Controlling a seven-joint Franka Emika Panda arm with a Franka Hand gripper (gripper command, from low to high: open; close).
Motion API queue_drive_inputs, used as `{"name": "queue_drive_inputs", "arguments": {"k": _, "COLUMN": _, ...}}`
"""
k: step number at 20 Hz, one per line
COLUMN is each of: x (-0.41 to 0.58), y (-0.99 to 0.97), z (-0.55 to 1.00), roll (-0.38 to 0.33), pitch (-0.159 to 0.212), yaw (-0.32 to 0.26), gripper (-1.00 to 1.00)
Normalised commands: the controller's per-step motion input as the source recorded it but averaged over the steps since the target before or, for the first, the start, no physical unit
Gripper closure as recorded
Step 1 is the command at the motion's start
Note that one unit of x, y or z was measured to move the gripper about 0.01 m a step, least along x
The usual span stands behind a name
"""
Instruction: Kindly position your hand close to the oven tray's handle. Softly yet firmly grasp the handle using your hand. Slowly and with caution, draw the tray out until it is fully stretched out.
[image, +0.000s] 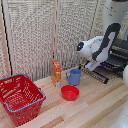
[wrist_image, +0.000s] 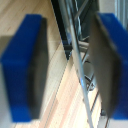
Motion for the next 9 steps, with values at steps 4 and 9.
{"name": "queue_drive_inputs", "arguments": {"k": 4, "x": 0.003, "y": 0.00, "z": 0.42, "roll": 0.019, "pitch": 0.020, "yaw": -0.007, "gripper": -1.00}}
{"name": "queue_drive_inputs", "arguments": {"k": 9, "x": 0.017, "y": 0.00, "z": 0.66, "roll": 0.082, "pitch": 0.013, "yaw": -0.099, "gripper": -1.00}}
